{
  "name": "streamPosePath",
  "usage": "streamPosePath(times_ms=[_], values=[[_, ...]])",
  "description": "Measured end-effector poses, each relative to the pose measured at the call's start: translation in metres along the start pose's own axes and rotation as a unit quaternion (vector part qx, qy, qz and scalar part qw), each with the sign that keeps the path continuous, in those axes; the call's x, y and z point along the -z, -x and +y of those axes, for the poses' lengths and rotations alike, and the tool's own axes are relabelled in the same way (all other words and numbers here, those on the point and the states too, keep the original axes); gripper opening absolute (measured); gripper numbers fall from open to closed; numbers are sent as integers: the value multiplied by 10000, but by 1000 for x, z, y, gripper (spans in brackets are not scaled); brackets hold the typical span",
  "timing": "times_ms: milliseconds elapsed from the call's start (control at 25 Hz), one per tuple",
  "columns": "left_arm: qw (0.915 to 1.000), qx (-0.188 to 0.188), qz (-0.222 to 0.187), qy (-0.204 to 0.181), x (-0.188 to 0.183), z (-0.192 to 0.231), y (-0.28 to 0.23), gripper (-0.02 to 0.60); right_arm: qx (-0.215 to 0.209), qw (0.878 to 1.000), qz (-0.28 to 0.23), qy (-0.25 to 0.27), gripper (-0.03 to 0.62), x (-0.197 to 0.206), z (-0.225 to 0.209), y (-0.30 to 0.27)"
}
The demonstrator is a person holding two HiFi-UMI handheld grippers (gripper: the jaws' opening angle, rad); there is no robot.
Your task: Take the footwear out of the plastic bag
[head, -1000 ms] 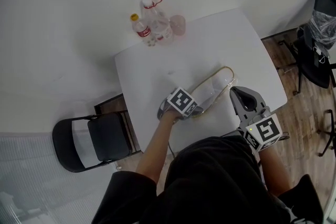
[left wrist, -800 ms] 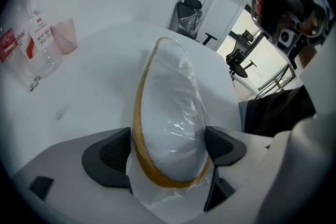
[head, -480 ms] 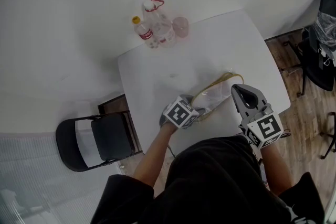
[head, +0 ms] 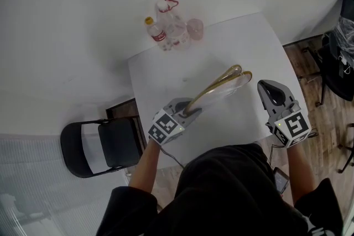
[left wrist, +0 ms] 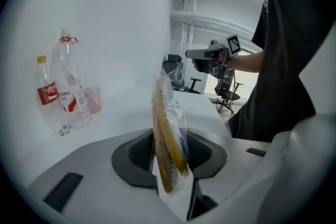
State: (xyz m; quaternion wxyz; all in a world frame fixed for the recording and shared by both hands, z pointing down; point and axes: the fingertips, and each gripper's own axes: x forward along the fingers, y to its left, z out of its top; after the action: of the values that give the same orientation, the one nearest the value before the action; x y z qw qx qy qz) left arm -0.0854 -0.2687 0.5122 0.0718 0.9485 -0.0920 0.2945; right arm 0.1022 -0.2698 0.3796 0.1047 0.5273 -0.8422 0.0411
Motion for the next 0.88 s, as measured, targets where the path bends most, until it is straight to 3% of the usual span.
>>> streamPosePath(times_ms=[120,200,320,360,520,760,880], values=[[9982,52,-501,-338,-19,-2,24,137,-174,9996,-70,231,21,-11,-11,4],[9950,194,-825,-532,-30,-8,39,137,-533,9979,-98,342,27,-22,-13,8],[9903,377,-1182,-624,-46,-16,57,137,-1223,9899,-61,720,146,-40,-4,13],[9890,420,-1266,-636,-51,-17,61,137,-1439,9860,-35,838,146,-46,1,14],[9838,650,-1518,-705,-68,-25,74,137,-2049,9718,70,1165,146,-60,12,15],[9781,914,-1781,-578,-79,-30,94,137,-2887,9506,335,1089,147,-65,30,21],[9765,993,-1751,-774,-81,-35,97,137,-3272,9377,377,1108,171,-72,39,22]])
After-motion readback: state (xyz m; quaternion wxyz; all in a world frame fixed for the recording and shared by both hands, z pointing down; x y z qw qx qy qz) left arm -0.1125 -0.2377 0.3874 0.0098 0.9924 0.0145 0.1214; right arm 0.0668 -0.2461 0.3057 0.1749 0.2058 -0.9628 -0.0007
